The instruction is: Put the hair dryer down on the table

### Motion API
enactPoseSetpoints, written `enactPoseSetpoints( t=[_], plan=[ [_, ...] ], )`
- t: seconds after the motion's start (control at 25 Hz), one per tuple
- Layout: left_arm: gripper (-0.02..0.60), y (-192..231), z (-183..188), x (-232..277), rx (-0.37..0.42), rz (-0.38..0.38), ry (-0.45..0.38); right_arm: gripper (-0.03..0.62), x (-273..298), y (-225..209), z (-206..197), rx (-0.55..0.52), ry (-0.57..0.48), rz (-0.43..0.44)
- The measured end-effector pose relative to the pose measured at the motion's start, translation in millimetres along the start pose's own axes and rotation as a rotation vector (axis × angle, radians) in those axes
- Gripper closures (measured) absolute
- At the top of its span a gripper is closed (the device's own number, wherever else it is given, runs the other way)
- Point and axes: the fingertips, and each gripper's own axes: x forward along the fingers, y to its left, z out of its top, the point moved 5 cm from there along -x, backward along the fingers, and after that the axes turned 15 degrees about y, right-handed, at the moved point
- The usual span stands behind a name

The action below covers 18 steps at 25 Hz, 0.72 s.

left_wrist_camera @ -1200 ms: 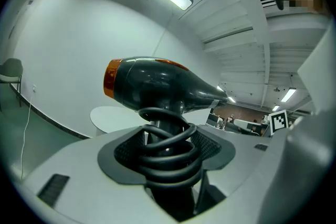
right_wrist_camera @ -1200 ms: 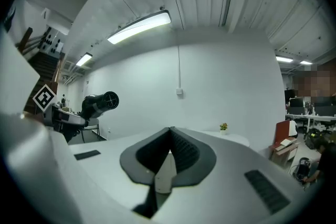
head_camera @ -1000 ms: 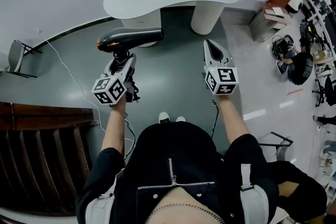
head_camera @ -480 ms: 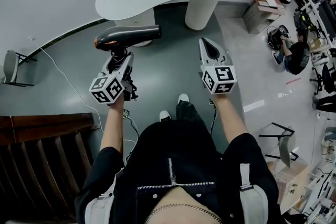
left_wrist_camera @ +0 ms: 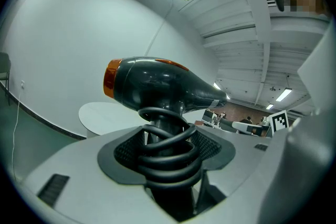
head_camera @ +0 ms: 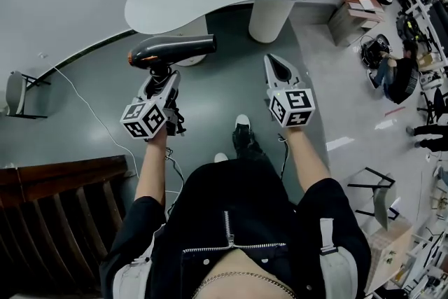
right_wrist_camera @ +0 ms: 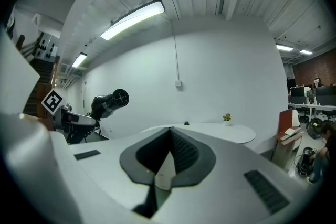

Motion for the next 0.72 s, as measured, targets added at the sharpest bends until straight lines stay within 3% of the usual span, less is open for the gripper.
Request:
enactPoseSetpoints(
  t=[0.36, 0.72],
  plan=[
    [0.299, 2.9, 46.0, 72.1, -0.014, 0.044, -0.015, 0.589, 64.3, -62.9, 24.7, -0.028, 0.013, 0.031],
    [0.299, -0.3, 88.1, 145.3, -0.051, 0.104, -0.050, 0.588, 130.1, -126.0, 58.6, -0.070, 0.014, 0.138]
  ],
)
